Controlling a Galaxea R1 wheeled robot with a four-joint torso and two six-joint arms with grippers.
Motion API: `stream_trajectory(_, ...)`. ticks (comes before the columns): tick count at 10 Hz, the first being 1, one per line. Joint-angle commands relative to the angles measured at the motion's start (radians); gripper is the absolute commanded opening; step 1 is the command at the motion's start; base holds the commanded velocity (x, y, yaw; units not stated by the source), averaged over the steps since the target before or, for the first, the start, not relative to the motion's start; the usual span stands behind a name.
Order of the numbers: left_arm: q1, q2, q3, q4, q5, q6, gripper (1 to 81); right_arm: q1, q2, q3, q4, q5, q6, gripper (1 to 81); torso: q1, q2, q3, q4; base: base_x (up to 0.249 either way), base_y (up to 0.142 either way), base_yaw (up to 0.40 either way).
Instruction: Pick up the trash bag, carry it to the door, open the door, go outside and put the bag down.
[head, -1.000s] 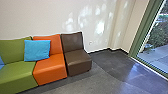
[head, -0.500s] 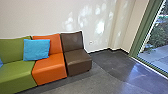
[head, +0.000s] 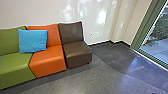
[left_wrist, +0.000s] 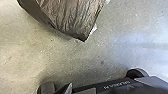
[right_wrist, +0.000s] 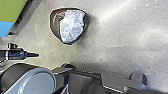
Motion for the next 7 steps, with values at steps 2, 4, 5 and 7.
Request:
stream_trajectory(2, -0.139, -0.002, -0.031, -0.031, 0.108, -0.006, 81.1, 0.112, -0.056, 0.05, 0.034, -0.075, 0.004, 81.1, 0.086, -0.134, -0.067, 0.0, 0.0, 0.0, 0.0)
stream_trajectory(4, -0.187, 0.038, -0.098, -0.031, 0.153, -0.006, 81.1, 0.128, -0.058, 0.053, 0.038, -0.099, 0.01, 81.1, 0.125, -0.193, -0.08, 0.0, 0.0, 0.0, 0.0)
stream_trajectory(5, -0.21, 0.067, -0.148, -0.031, 0.182, -0.007, 81.1, 0.132, -0.061, 0.054, 0.04, -0.113, 0.01, 81.1, 0.143, -0.222, -0.089, 0.0, 0.0, 0.0, 0.0)
stream_trajectory(7, -0.243, 0.115, -0.219, -0.033, 0.207, -0.007, 81.1, 0.14, -0.062, 0.06, 0.041, -0.115, 0.01, 81.1, 0.186, -0.291, -0.096, 0.0, 0.0, 0.0, 0.0)
